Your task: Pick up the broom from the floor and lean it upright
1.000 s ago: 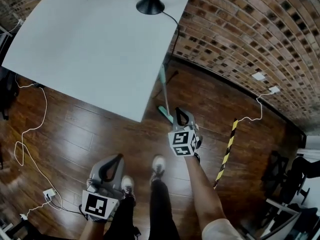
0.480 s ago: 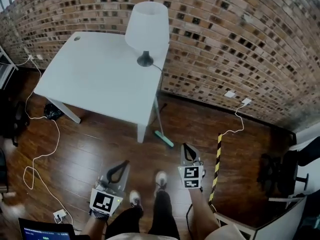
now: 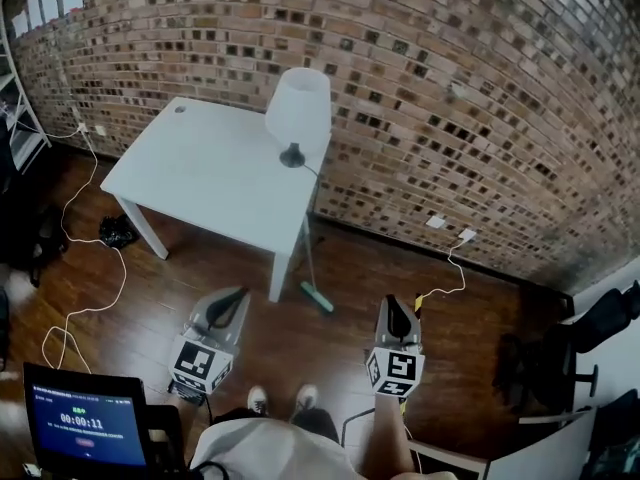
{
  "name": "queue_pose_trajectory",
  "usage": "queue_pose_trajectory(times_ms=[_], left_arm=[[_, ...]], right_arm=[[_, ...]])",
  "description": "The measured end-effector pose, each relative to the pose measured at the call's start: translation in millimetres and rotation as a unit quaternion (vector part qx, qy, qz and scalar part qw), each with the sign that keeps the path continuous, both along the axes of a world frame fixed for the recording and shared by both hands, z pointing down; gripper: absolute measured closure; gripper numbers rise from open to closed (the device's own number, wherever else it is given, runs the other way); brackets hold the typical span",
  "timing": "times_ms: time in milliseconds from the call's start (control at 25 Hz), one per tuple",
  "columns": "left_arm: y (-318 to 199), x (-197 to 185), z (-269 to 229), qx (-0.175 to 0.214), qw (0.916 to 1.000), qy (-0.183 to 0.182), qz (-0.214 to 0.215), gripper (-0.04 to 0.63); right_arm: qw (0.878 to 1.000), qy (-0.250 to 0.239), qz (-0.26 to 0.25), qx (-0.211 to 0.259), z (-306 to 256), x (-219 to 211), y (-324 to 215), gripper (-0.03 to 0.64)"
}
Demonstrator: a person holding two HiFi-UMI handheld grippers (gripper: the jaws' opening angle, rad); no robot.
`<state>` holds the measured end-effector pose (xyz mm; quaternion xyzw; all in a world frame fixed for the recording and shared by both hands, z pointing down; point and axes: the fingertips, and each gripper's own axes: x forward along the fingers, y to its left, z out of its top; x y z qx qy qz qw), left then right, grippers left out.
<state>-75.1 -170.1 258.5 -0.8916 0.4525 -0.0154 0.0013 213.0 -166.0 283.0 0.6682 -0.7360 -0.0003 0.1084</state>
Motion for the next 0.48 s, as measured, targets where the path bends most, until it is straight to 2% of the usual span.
queue_pose_trajectory(times_ms=[200, 480], left_arm=[[5.8, 3.5, -37.0, 0.014, 0.9997, 0.021, -0.004, 0.597], [19.6, 0.9, -53.1, 0.016, 0.9995, 0.012, -0.026, 0.597]], right_arm=[[0.998, -0.027, -0.025, 0.055, -70.1, 10.0, 21.5, 0.586], [0.996, -0.051, -0.050, 0.057, -95.7, -5.6, 36.6, 0.603]])
